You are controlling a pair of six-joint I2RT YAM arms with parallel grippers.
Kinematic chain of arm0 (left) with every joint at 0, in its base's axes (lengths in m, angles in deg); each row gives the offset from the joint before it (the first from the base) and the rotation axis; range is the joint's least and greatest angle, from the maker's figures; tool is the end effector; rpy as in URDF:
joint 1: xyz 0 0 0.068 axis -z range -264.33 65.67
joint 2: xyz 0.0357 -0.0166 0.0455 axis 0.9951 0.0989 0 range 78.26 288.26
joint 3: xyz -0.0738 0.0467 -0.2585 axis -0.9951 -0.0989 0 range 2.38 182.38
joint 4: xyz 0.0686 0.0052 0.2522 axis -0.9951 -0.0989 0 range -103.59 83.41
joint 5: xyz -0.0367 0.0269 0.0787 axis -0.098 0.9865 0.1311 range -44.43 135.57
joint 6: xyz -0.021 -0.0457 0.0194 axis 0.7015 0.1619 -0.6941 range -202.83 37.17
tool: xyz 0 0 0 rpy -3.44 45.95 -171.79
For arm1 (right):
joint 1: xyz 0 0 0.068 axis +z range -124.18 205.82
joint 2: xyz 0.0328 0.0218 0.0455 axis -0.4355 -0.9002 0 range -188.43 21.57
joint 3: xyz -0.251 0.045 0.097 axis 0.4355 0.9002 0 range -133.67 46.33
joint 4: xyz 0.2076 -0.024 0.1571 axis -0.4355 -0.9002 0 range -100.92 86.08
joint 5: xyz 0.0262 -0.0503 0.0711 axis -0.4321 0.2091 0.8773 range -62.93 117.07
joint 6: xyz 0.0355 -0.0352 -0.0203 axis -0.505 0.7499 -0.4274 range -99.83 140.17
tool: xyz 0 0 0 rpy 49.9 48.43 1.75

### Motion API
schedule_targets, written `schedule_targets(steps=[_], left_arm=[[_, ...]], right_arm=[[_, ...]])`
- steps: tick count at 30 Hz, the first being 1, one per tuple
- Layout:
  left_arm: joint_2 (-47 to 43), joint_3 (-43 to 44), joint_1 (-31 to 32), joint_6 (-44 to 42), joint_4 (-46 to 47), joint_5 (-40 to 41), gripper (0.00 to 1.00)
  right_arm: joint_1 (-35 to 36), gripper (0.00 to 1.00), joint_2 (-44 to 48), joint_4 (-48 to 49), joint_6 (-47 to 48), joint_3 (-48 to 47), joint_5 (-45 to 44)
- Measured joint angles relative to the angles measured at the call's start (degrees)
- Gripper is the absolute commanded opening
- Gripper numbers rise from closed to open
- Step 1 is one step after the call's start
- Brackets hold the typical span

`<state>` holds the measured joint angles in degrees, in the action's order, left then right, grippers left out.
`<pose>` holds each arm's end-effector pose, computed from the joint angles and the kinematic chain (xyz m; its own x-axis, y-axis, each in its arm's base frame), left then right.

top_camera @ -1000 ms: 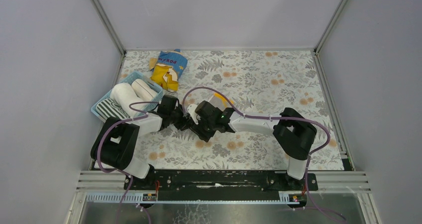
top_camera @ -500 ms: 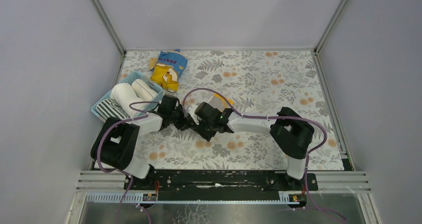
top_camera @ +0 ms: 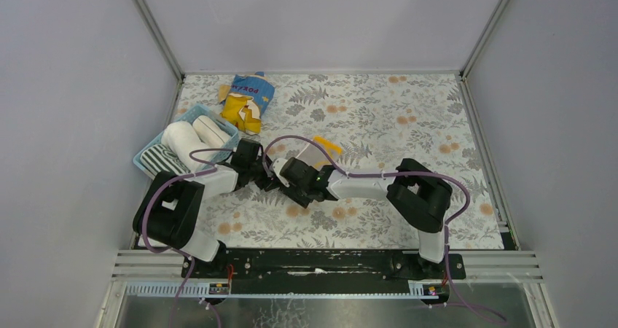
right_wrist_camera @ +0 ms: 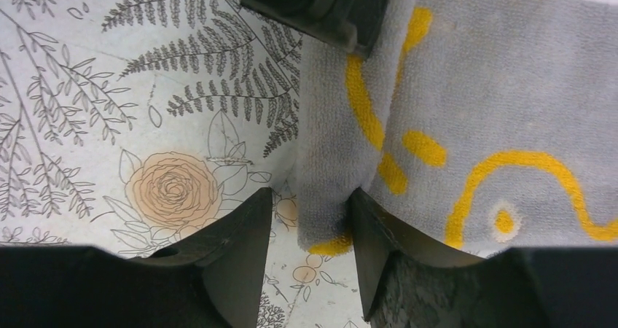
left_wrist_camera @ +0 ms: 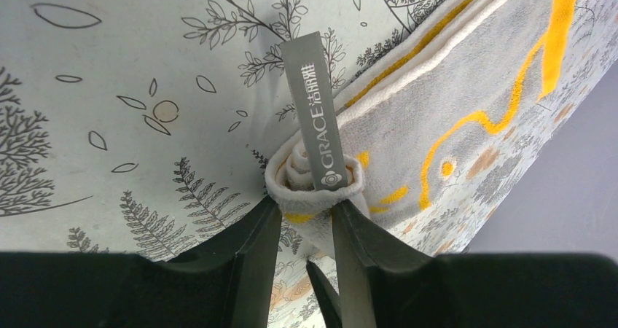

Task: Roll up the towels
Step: Roll the towel at the center of the board.

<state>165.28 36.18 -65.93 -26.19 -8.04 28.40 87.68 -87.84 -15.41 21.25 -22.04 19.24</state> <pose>0.2467 -0.0931 0.1287 -0.8128 -0.5708 -0.1168 -0.3918 0.6839 -0.6155 0.1921 0.3491 0.1602 -0.3585 -0.7099 -0.6062 -0.8414 0.5270 -0.1195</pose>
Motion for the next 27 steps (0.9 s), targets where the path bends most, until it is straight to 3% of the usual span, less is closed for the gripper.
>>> schedule_targets(steps=[4,10,12,17,27], left_arm=[[0.0,0.0,0.0,0.0,0.0,0.1,0.33],[-0.5,-0.2,0.0,0.0,-0.1,0.4,0.33],[-1.3,-0.6,0.0,-0.2,-0.5,1.1,0.33],[-5.6,-2.5,-0.3,-1.1,-4.1,3.4,0.38],[-20.8,-3.6,-1.2,-3.1,-20.7,10.1,0.59]], right_arm=[[0.3,0.35,-0.2,0.3,0.0,0.1,-2.9],[1.0,0.06,-1.7,0.0,0.2,-1.1,-6.4],[1.2,0.02,-1.9,-0.5,0.3,-1.5,-6.6],[0.4,0.0,-1.2,-0.2,-1.0,-1.5,-0.6],[-2.3,0.0,-0.7,6.4,-12.4,1.7,27.5]])
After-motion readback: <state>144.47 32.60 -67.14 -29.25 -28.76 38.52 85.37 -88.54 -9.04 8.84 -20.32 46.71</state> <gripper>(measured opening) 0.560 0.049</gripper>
